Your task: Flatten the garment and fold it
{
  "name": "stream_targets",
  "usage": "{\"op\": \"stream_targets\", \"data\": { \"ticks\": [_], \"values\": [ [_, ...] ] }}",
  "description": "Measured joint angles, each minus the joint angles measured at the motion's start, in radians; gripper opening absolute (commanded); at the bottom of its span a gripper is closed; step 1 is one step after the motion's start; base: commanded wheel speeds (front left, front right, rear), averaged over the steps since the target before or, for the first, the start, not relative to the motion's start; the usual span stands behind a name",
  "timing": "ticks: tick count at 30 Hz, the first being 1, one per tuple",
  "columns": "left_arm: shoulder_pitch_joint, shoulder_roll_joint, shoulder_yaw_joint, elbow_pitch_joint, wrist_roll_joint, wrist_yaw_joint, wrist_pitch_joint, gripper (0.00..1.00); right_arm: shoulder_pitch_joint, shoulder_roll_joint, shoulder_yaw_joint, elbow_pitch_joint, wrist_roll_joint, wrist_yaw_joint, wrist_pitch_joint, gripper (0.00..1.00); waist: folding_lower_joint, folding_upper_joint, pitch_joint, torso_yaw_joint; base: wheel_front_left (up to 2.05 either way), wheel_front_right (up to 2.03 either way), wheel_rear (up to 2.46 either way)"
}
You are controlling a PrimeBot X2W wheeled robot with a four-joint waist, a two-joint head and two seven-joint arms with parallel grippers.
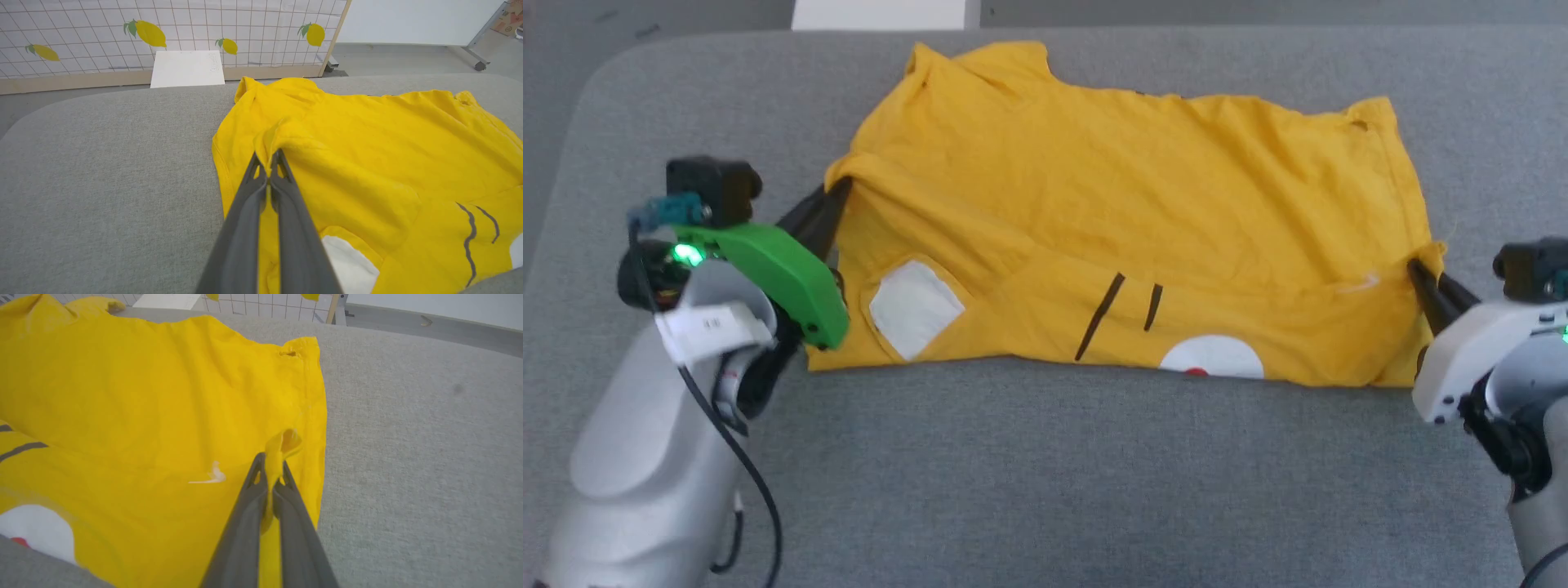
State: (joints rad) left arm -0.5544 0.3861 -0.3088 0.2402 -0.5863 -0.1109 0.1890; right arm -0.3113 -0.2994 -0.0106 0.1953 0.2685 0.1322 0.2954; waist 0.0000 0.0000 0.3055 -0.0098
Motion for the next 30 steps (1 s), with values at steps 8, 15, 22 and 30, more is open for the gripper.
{"op": "stream_targets", "data": {
  "ticks": [8,15,22,30],
  "values": [
    [-0.072,0.041,-0.024,0.222,-0.033,0.007,0.245,0.0,-0.114,0.009,0.012,0.122,0.002,0.001,0.169,0.0,0.0,0.0,0.089,-0.029,0.0,0.0,0.0],
    [-0.092,0.055,0.004,0.238,-0.115,0.042,0.378,0.83,-0.165,0.043,-0.025,0.143,0.009,0.001,0.256,0.26,0.0,0.0,0.101,-0.056,0.0,0.0,0.0],
    [0.042,0.033,0.04,0.124,-0.046,0.095,0.031,1.0,-0.07,0.081,-0.108,0.087,0.026,0.0,0.22,1.0,0.0002,0.0,0.047,-0.05,0.0,0.0,0.0],
    [0.263,-0.034,0.049,-0.031,0.015,0.196,-0.211,1.0,0.122,0.145,-0.132,-0.122,0.039,0.0,0.014,1.0,0.0001,0.0,-0.032,-0.033,0.0,0.0,0.0]
  ]
}}
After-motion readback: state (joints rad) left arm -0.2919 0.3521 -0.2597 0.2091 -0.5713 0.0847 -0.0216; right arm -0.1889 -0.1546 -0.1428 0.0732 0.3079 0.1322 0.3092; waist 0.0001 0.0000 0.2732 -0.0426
